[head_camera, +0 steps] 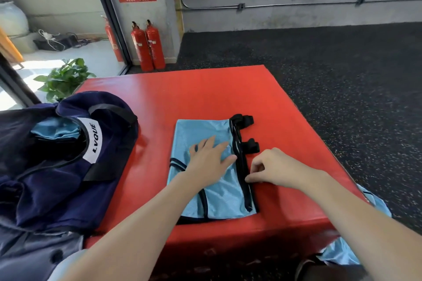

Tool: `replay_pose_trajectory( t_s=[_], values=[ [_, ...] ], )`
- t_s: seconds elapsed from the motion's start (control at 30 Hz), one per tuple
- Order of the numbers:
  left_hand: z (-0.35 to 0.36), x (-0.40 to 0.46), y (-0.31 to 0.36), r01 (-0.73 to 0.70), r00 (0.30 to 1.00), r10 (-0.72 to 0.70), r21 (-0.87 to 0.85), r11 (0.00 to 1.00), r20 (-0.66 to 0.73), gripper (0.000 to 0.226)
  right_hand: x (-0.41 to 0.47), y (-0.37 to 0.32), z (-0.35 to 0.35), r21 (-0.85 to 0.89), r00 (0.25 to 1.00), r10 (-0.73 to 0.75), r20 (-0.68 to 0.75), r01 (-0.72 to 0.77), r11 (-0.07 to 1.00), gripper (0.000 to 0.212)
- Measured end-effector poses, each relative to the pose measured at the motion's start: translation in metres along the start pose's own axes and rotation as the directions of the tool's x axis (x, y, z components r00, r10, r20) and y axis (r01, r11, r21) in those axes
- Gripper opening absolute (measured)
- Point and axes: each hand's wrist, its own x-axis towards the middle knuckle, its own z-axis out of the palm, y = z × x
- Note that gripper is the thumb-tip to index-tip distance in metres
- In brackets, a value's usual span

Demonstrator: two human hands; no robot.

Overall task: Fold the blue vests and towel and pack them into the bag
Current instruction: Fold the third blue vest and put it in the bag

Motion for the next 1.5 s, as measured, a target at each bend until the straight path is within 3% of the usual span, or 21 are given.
replay_pose_trajectory(
  t_s=[0.2, 0.37, 0.47, 0.6, 0.73, 1.0, 1.1, 1.17, 1.27, 1.4, 1.5],
  values=[
    [-0.018, -0.044, -0.032, -0.085, 0.996, 0.084, -0.023, 0.996, -0.023, 0.055, -0.016, -0.007, 0.004, 0.005, 0.987, -0.090, -0.135, 0.091, 0.996, 0.008],
    [-0.029, -0.092, -0.059, -0.186, 0.981, 0.182, -0.056, 0.981, -0.060, 0.042, -0.036, -0.026, 0.018, -0.025, 0.945, -0.260, -0.201, 0.260, 0.965, 0.015],
    [-0.031, -0.119, -0.072, -0.252, 0.966, 0.243, -0.124, 0.960, -0.089, 0.032, -0.051, -0.037, 0.032, -0.060, 0.920, -0.342, -0.190, 0.337, 0.940, 0.024],
    [-0.028, -0.148, -0.086, -0.286, 0.958, 0.284, -0.142, 0.948, -0.037, 0.039, -0.071, -0.040, 0.045, -0.104, 0.911, -0.400, -0.102, 0.390, 0.915, 0.025],
    [-0.022, -0.163, -0.102, -0.239, 0.971, 0.231, -0.175, 0.955, -0.063, 0.041, -0.075, -0.032, 0.049, -0.200, 0.912, -0.409, -0.044, 0.393, 0.898, 0.033],
    [-0.023, -0.165, -0.103, -0.203, 0.974, 0.177, -0.199, 0.959, -0.140, 0.041, -0.069, -0.037, 0.057, -0.388, 0.875, -0.469, -0.122, 0.393, 0.834, 0.025],
    [-0.027, -0.164, -0.098, -0.175, 0.979, 0.152, -0.177, 0.969, -0.137, 0.046, -0.067, -0.039, 0.055, -0.251, 0.916, -0.379, -0.133, 0.339, 0.907, 0.017],
    [-0.029, -0.163, -0.096, -0.147, 0.984, 0.132, -0.132, 0.980, -0.119, 0.052, -0.067, -0.040, 0.052, -0.022, 0.956, -0.258, -0.136, 0.258, 0.966, 0.010],
    [-0.031, -0.163, -0.091, -0.134, 0.986, 0.126, -0.058, 0.989, -0.112, 0.060, -0.067, -0.043, 0.045, 0.236, 0.985, -0.095, -0.145, 0.128, 0.963, 0.009],
    [-0.029, -0.163, -0.085, -0.156, 0.976, 0.162, 0.056, 0.986, -0.142, 0.068, -0.065, -0.049, 0.038, 0.278, 0.992, -0.048, -0.115, 0.078, 0.958, 0.007],
    [-0.027, -0.162, -0.083, -0.165, 0.965, 0.174, 0.061, 0.984, -0.197, 0.045, -0.066, -0.052, 0.035, 0.281, 0.992, -0.041, -0.116, 0.073, 0.957, 0.006]
  ],
)
